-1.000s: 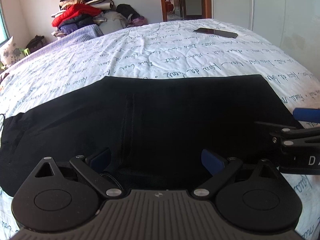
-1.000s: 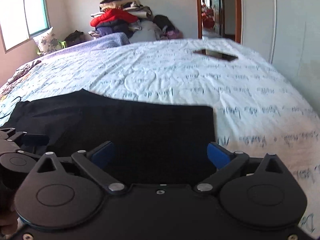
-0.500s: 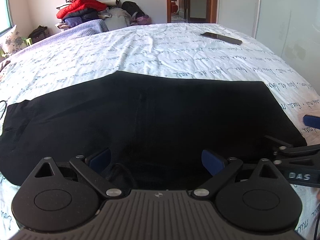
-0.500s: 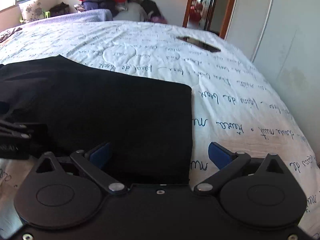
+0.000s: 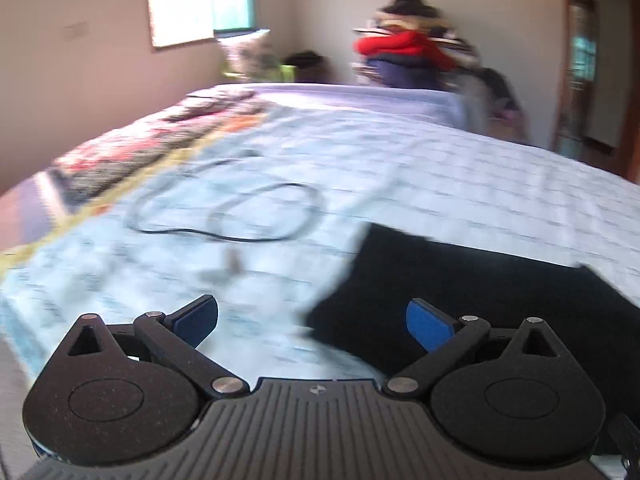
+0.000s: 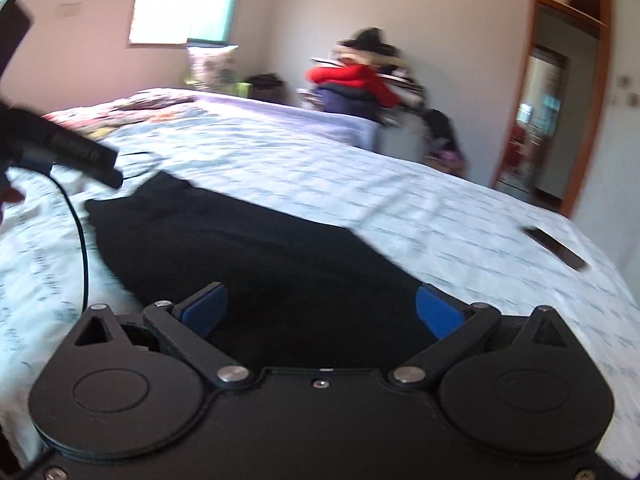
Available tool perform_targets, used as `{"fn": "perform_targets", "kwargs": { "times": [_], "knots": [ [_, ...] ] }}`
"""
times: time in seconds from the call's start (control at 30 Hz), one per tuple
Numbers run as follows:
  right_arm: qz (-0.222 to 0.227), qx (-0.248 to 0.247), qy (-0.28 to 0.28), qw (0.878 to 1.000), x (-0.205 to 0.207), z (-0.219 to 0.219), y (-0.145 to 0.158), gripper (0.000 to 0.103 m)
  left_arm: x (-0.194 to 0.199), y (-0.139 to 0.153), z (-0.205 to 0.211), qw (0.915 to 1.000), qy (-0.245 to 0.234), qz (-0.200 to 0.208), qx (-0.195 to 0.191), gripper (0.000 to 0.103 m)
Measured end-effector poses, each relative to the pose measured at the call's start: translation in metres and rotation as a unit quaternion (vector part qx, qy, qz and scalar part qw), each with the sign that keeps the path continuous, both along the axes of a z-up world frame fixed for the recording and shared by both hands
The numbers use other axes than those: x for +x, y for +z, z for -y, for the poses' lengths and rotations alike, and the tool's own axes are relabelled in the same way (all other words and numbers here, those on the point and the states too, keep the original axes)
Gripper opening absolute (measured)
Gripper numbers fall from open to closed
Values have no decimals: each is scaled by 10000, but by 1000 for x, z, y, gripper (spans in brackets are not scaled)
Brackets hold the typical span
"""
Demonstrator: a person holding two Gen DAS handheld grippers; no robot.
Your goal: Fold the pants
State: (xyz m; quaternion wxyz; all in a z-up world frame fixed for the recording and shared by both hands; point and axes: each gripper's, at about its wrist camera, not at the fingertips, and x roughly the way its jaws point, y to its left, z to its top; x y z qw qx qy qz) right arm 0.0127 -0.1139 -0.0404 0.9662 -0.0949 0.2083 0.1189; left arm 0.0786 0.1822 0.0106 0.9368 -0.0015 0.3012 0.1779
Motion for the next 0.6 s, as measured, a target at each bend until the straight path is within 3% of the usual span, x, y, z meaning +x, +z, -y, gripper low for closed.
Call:
{"fn": "perform_targets", "kwargs": {
  "times": [0.13,0.23,0.4,0.47,0.6],
  "knots": [
    [474,-829,841,9919,8,-79,-1,101,-4,13,-59,9960,864,-86,200,102],
    [942,-1628,1345,9729,14,-132,-3,98,-12,26,-95,9907,1349,112,-165,102],
    [802,-2217,2211,9463,30,-198,-17,58,-3,18,-121,9826,805,-73,-1675,95],
    [666,-2499,2308,9380,35,-217,-29,47,7,8,-116,9830,677,-217,-1692,94],
    [756,-3165,2258,9182,40,-237,-49,45,31,-14,-108,9860,244,-525,-1562,95]
  ]
}}
